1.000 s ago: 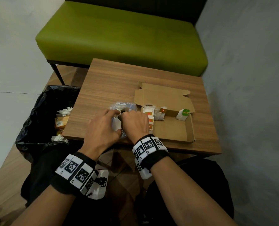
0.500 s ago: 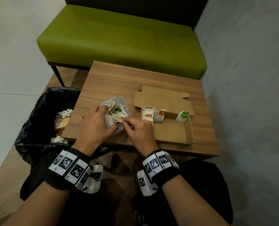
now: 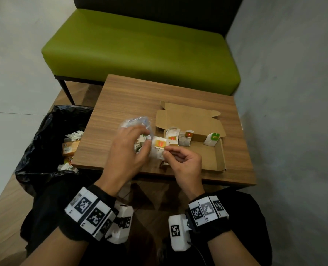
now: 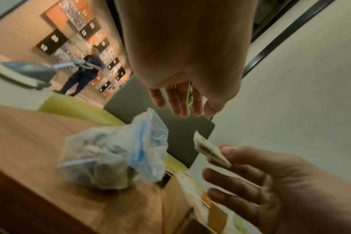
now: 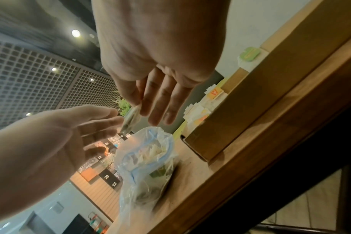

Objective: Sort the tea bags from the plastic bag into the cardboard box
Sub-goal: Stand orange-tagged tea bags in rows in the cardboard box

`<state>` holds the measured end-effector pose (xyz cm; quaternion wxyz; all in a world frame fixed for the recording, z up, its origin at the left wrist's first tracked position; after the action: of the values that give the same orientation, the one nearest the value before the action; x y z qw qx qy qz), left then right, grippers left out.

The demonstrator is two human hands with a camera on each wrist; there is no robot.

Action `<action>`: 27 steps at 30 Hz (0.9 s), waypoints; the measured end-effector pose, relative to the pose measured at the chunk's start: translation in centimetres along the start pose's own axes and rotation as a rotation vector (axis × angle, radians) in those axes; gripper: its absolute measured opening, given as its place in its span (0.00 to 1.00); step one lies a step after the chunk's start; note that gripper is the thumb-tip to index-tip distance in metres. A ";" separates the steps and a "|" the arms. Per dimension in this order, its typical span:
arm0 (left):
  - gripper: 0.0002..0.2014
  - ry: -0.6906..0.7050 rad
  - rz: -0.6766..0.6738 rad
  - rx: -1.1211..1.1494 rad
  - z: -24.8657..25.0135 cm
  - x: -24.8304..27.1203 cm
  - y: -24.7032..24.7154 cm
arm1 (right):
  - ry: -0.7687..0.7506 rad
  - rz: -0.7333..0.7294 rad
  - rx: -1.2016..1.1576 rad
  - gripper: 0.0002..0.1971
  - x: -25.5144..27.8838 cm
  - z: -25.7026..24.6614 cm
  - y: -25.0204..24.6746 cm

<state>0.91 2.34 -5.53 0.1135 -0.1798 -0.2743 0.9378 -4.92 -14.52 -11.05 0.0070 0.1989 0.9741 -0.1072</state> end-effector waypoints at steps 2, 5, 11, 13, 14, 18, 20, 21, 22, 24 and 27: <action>0.15 -0.138 -0.054 0.102 -0.2 0.1 1.4 | 0.020 0.008 -0.057 0.09 0.0 -0.1 -0.4; 0.08 -0.291 -0.097 0.300 -1.2 0.1 3.2 | 0.029 0.012 -0.073 0.10 -0.3 -0.2 -0.9; 0.03 -0.309 -0.109 0.408 -1.4 -0.1 4.9 | 0.106 -0.071 0.157 0.15 -1.4 0.9 -2.5; 0.02 -0.302 -0.128 0.384 -1.3 -0.2 5.6 | 0.082 -0.119 0.252 0.07 -1.8 0.7 -2.9; 0.03 -0.308 -0.126 0.369 -1.3 -0.3 5.8 | 0.079 -0.118 0.293 0.07 -2.0 0.8 -3.3; 0.10 -0.280 -0.194 0.223 -1.1 0.1 7.0 | 0.188 0.028 0.392 0.04 -4.0 2.3 -6.5; 0.11 -0.210 -0.286 0.070 -0.8 0.6 7.8 | 0.240 0.096 0.454 0.02 -5.2 3.6 -7.7; 0.12 -0.188 -0.321 0.014 -0.8 0.8 8.2 | 0.260 0.105 0.493 0.02 -5.7 4.2 -8.0; 0.12 -0.179 -0.348 -0.023 -0.9 0.9 8.5 | 0.290 0.101 0.538 0.01 -6.2 4.8 -8.0; 0.12 -0.171 -0.375 -0.055 -1.1 1.2 8.8 | 0.347 0.075 0.616 0.04 -7.0 5.9 -7.7; 0.13 -0.144 -0.391 -0.055 -0.8 1.5 8.8 | 0.405 0.078 0.697 0.11 -7.8 6.6 -7.0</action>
<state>-1.12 -4.06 -11.51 0.2682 -0.0586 -0.3369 0.9006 -0.66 -25.24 -15.59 -0.2488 0.2434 0.8529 -0.3892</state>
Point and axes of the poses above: each hand's wrist, its own x-axis away from the middle knuckle, its own y-axis out of the palm, z = x × y, the point moved 6 cm from there along -x, towards the middle knuckle, and after that the axes turned 9 degrees about x, right-handed, at the moved point
